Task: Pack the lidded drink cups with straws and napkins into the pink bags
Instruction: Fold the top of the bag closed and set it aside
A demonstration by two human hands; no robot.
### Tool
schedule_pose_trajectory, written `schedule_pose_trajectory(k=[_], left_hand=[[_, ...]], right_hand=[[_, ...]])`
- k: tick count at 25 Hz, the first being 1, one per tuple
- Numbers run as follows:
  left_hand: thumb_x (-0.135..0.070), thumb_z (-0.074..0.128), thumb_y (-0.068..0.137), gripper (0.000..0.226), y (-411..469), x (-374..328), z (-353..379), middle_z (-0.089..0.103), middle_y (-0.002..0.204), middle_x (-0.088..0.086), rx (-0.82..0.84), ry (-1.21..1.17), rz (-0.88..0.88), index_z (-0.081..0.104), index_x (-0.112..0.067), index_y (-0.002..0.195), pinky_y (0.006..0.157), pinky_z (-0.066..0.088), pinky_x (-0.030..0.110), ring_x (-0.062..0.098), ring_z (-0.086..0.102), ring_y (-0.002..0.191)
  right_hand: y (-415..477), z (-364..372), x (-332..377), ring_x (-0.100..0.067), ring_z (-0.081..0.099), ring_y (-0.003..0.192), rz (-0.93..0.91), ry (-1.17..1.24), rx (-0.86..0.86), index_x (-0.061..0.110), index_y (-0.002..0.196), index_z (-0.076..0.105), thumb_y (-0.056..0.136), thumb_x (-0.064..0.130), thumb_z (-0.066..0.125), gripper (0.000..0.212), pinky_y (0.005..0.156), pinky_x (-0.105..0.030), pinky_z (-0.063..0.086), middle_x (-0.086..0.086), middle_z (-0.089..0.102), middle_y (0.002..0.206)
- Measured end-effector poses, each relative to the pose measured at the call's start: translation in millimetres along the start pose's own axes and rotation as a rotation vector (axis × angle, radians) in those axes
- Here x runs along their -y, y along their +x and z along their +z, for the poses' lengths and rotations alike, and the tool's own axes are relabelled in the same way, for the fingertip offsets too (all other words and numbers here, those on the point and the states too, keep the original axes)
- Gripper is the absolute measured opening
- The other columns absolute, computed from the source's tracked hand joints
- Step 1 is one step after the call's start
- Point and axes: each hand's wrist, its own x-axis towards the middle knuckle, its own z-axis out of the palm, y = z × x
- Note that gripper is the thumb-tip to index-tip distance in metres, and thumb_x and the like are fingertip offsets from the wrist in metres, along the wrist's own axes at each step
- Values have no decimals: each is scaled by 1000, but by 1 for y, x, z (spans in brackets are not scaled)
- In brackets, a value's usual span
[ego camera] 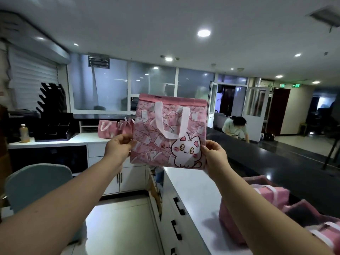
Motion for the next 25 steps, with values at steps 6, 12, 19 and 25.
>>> schedule_pose_trajectory(k=[6, 12, 19, 25], left_hand=[[-4, 62, 90, 15, 116, 24, -24, 65, 90, -2, -33, -67, -88, 60, -18, 91, 50, 51, 24, 12, 62, 76], [-3, 59, 92, 18, 235, 62, -13, 64, 87, -3, -39, -25, -55, 61, -20, 86, 62, 49, 29, 11, 61, 76], [-3, 61, 91, 20, 402, 95, 18, 63, 82, 1, -143, 308, 126, 60, -19, 79, 81, 56, 47, 29, 63, 87], [0, 59, 90, 16, 537, 141, 15, 65, 87, 5, -244, 326, 34, 62, -15, 85, 83, 54, 45, 24, 60, 82]], right_hand=[[94, 70, -26, -44, 64, 100, -38, -30, 131, 6, 98, 64, 93, 5, 54, 10, 84, -64, 51, -21, 69, 105], [212, 127, -69, -36, 64, 91, -48, 25, 178, 8, 87, 64, 92, -1, 55, 14, 84, -52, 55, -16, 69, 95], [392, 206, -84, -37, 68, 93, -35, -24, 230, 10, 85, 66, 90, 5, 60, 9, 82, -60, 53, -15, 72, 95], [505, 280, -144, -30, 63, 85, -20, -18, 242, 5, 89, 64, 90, 2, 59, 6, 83, -51, 53, -17, 69, 95]])
